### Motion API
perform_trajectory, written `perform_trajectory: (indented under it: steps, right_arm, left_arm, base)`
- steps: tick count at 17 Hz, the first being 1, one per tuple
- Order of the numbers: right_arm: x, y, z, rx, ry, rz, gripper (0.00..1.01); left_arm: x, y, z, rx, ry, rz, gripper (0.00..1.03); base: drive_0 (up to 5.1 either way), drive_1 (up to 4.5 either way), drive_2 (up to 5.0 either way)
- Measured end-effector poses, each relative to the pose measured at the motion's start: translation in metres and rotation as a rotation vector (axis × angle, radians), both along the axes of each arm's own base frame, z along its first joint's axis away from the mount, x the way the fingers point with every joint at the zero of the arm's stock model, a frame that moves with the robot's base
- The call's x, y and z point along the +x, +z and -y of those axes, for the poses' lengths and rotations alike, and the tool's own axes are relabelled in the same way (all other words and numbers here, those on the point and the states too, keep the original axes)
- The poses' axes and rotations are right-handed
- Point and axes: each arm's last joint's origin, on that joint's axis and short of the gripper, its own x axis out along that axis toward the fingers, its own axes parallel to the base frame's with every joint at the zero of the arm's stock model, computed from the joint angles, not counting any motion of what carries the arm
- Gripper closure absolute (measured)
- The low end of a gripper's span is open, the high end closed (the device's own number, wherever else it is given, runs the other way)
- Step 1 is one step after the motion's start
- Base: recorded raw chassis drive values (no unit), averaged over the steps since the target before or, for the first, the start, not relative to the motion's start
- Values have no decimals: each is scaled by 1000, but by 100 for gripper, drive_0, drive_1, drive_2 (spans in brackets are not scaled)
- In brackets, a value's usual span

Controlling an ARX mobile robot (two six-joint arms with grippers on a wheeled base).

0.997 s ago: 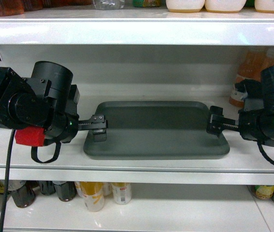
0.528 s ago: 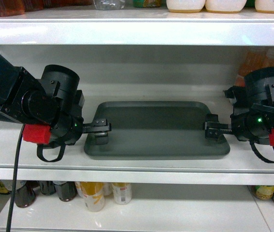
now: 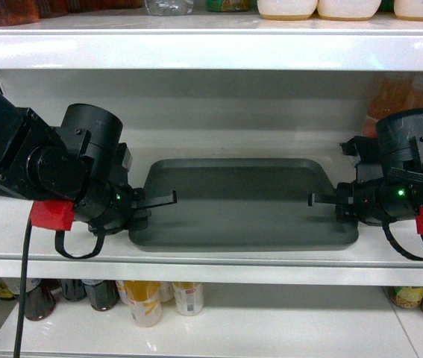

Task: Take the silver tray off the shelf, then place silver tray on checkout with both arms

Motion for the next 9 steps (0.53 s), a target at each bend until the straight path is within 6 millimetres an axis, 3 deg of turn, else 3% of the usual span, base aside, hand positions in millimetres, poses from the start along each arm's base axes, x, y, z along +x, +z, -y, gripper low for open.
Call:
perform_trajectory:
  steps: [2,6,9]
  right_arm:
    - [-11,1,3,34,-4,1,99]
    - [-60,9,6,75,-16,14,99]
    - [-102,37,13,110,-17,87,99]
  left_arm:
    - [-12,0,-4,-50,14,3,101]
    - [-61,6,1,-17,28,32,101]
    - [-96,37,8,19,13,134,101]
  base:
    - [0,0,0]
    - [0,0,0]
    - [0,0,0]
